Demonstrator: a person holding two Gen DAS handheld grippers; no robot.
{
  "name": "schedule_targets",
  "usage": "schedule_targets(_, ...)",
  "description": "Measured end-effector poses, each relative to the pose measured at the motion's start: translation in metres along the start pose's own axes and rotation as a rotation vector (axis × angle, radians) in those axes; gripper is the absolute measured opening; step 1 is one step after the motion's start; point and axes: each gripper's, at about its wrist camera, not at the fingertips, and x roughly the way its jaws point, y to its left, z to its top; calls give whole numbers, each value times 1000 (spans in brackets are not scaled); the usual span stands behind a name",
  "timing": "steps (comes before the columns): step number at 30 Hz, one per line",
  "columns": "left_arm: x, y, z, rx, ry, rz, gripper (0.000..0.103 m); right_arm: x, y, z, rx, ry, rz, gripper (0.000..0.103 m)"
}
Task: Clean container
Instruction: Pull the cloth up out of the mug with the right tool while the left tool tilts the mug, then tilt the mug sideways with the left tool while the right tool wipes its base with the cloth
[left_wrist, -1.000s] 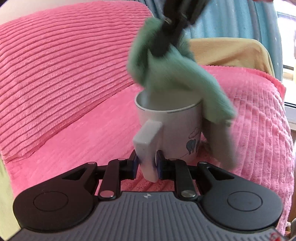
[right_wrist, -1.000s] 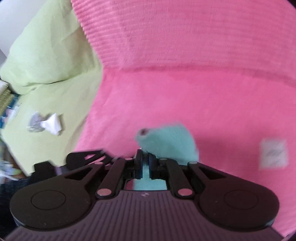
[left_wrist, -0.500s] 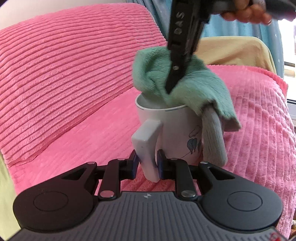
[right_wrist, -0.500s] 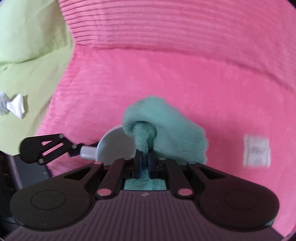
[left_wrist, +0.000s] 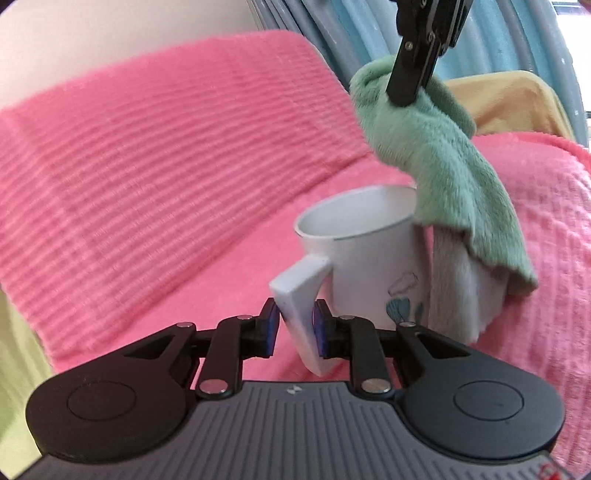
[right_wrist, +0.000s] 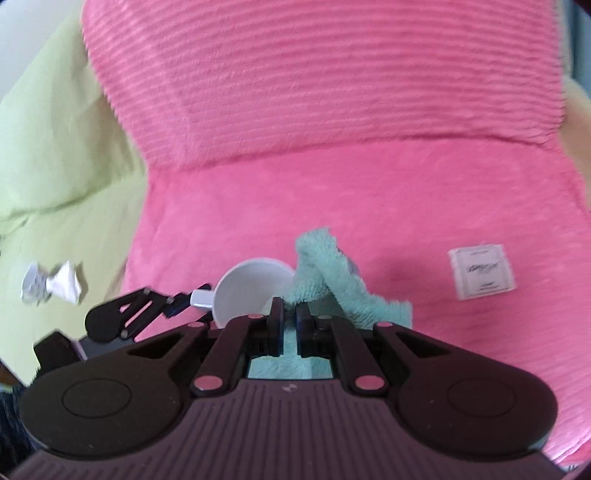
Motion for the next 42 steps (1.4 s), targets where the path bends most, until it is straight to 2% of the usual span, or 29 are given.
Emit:
schedule_targets(2,-1,-5,-1,57,-32,51,25,-9,-1,1,9,-39,-5,5)
schedule_targets(5,-10,-23,-7,219,-123,134,25,-20,1,1,15,-92,-4,5)
schedule_targets(9,-36,-57,-23,470,-290,141,26,-26,4,-2,2,-104,-5,5)
schedule_targets(11,-50,-73,-33,576,-361,113,26,-26,5,-5,-8,-95,1,5)
schedule_targets(12,-56,-76,-36,594,-374,82,25,-27,5,-9,-13,-91,4,5)
schedule_targets(14,-63,-81,-42,622,-374,27,27,-26,8,-15,-25,-73,16,5)
schedule_targets(16,-69,-85,-47,650,-368,-7,32,-25,12,-23,-28,-57,29,5)
schedule_targets(18,-74,-84,-46,633,-341,-52,41,-21,13,-34,-24,-38,55,5)
schedule_targets(21,-82,-86,-49,627,-304,-77,41,-17,14,-53,-23,-23,110,5)
schedule_targets(23,-83,-83,-46,603,-270,-93,41,-17,14,-69,-27,-31,171,5)
schedule_targets(26,-85,-85,-47,607,-239,-89,41,-10,9,-96,-24,-59,309,5)
schedule_targets(30,-92,-94,-55,631,-231,-74,40,24,-11,-127,56,-83,441,5)
schedule_targets(33,-92,-100,-57,647,-234,-74,40,52,-26,-141,127,-109,462,1)
schedule_targets(35,-91,-102,-59,653,-235,-88,40,56,-35,-144,181,-174,494,1)
schedule_targets(38,-91,-107,-61,666,-228,-134,38,60,-41,-141,221,-242,485,1)
schedule_targets(40,-89,-114,-67,706,-236,-106,38,65,-42,-138,233,-269,482,0)
schedule_targets(42,-88,-112,-67,695,-234,-104,38,69,-45,-136,244,-287,458,0)
